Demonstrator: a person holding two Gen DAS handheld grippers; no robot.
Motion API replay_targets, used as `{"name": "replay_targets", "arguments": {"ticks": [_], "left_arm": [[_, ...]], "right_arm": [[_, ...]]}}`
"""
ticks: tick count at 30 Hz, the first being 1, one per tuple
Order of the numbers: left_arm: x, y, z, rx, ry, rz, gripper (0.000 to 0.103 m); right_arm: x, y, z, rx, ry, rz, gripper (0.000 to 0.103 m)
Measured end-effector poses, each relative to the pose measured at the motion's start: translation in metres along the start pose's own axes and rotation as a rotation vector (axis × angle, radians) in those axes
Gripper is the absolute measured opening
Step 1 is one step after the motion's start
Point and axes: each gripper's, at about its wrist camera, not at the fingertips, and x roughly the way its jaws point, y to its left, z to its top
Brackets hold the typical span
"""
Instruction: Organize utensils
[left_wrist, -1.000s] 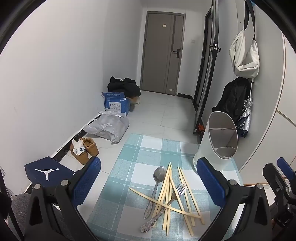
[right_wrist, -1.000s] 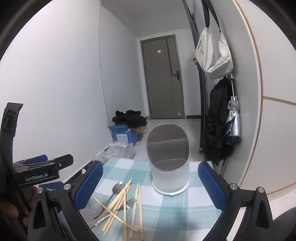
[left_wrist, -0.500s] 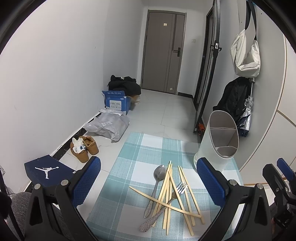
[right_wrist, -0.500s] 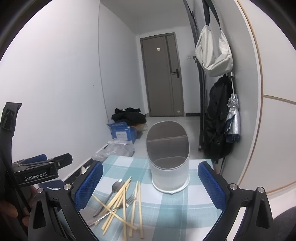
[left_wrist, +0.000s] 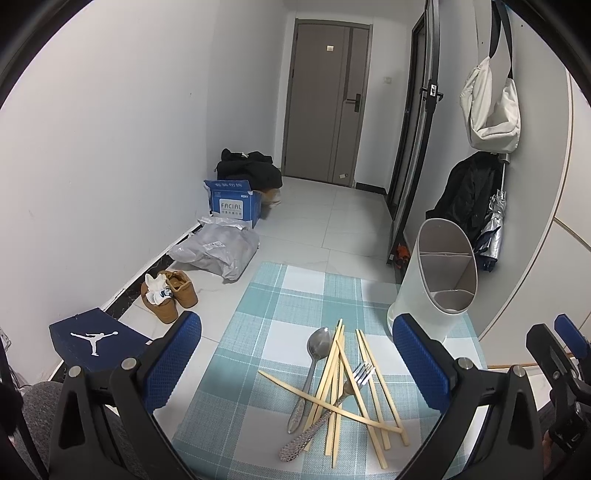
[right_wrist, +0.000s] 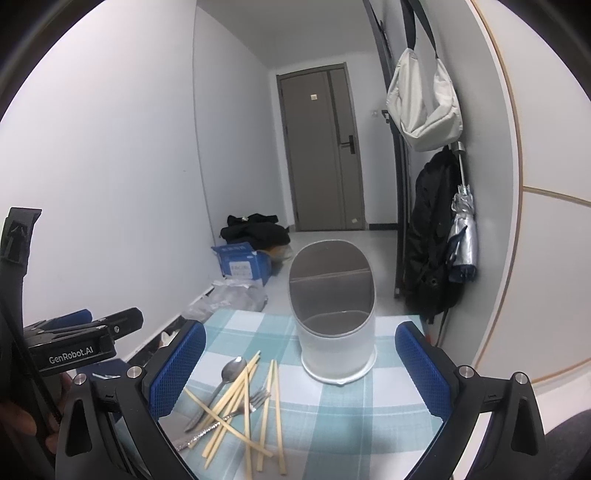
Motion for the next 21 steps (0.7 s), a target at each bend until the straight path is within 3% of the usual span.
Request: {"name": "replay_targets", "arguments": {"ticks": [21], "left_arm": [[0.0027, -0.002, -0.0016, 0.006, 0.012, 0.001, 0.102]], "right_arm": [[-0.0003, 0.001, -0.0002, 0.002, 0.01, -0.001, 0.103]]}}
